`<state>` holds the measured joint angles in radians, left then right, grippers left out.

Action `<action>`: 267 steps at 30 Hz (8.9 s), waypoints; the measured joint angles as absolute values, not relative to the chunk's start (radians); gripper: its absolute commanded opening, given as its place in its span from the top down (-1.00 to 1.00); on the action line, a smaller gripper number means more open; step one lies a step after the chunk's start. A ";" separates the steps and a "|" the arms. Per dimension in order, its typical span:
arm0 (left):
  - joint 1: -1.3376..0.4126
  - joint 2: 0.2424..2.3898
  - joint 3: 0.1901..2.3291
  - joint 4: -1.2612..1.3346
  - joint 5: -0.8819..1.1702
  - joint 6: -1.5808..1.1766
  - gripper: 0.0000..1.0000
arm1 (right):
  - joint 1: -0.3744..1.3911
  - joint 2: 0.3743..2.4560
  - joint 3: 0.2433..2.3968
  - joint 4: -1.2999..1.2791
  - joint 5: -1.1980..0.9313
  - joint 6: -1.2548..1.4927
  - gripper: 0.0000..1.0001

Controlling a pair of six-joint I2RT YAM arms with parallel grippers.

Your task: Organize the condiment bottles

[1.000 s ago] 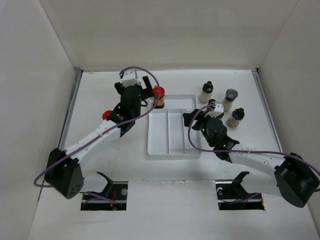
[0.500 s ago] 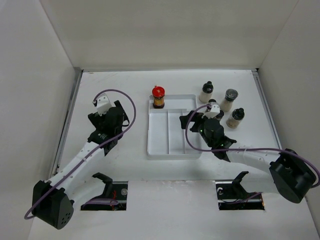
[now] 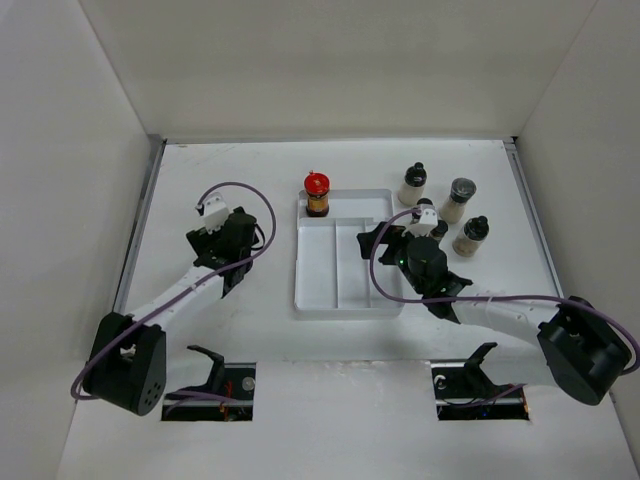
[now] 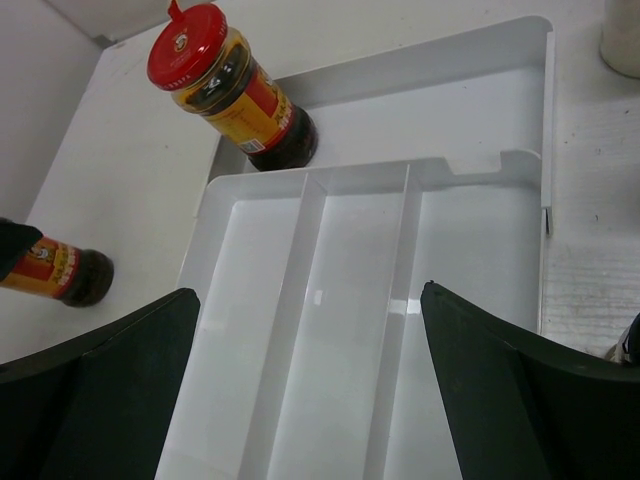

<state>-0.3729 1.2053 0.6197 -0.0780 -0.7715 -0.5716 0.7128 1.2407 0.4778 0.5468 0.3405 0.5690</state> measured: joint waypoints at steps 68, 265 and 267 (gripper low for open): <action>-0.823 1.584 0.898 0.297 -0.655 -0.433 -0.78 | 0.664 1.068 0.439 0.529 0.487 0.557 0.36; -0.576 1.141 0.291 0.723 -0.466 -0.674 -0.08 | 0.469 1.896 1.241 0.217 0.414 0.338 -0.47; -0.573 1.141 0.291 0.723 -0.466 -0.674 -0.08 | 0.469 1.877 1.236 0.216 0.410 0.341 -0.48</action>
<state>-0.5728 1.1412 0.2913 0.7231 -0.4660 -0.6739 0.4690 1.8771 1.2358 0.2165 0.4099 0.3408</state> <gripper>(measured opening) 0.539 0.734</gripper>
